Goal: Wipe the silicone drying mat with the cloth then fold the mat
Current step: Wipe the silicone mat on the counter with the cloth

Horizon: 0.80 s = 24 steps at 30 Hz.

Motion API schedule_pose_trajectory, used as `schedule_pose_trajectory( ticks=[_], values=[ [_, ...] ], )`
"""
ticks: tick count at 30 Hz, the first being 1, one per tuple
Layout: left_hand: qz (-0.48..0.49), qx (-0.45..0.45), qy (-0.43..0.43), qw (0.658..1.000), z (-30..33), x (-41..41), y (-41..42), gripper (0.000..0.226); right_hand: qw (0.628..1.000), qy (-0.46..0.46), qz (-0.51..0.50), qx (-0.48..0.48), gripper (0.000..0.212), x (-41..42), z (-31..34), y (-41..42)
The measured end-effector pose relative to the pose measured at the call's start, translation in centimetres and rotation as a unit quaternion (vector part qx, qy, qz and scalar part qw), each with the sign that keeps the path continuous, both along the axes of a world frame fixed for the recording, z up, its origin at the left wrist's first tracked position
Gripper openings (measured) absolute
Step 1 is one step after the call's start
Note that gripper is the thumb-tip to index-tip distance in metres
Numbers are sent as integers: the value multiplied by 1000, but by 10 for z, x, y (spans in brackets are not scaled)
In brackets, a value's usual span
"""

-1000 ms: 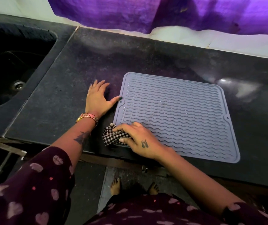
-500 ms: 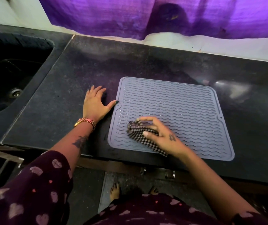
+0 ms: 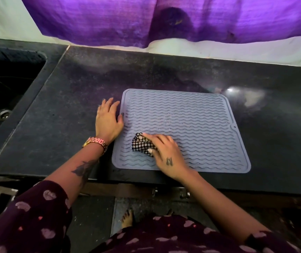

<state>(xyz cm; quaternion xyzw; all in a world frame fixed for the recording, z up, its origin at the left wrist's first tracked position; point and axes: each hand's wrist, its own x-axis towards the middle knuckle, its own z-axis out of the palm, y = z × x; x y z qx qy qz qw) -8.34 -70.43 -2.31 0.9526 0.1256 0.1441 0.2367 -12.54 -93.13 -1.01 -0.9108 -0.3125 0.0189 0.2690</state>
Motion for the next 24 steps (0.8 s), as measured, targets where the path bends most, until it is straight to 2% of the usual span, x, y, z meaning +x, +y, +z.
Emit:
schedule_pose_trajectory(
  ticks=[2, 6, 10, 14, 17, 19, 21, 24],
  values=[
    [-4, -5, -2, 1000, 1, 2, -7, 50, 999, -22, -29, 19, 50, -3, 2, -4],
    [-27, -13, 17, 999, 0, 4, -24, 52, 994, -81, -52, -43, 47, -23, -5, -19],
    [-54, -4, 25, 998, 0, 6, -40, 54, 996, -52, -66, 0, 45, -13, -2, -22],
    [-60, 0, 18, 998, 0, 9, -52, 56, 985, -96, -131, -50, 47, -16, -6, -45],
    [-79, 20, 42, 996, -5, 10, -66, 60, 984, -92, -131, -84, 48, -14, -8, -49],
    [-83, 55, 73, 992, -10, 12, -72, 63, 986, -79, -127, -68, 49, -11, -5, -50],
    [-84, 84, 101, 988, -14, 12, -73, 66, 984, -85, -151, -49, 50, -11, -4, -57],
    [-84, 102, 123, 983, -16, 13, -73, 68, 969, -106, -204, -90, 48, -14, -5, -72]
  ],
)
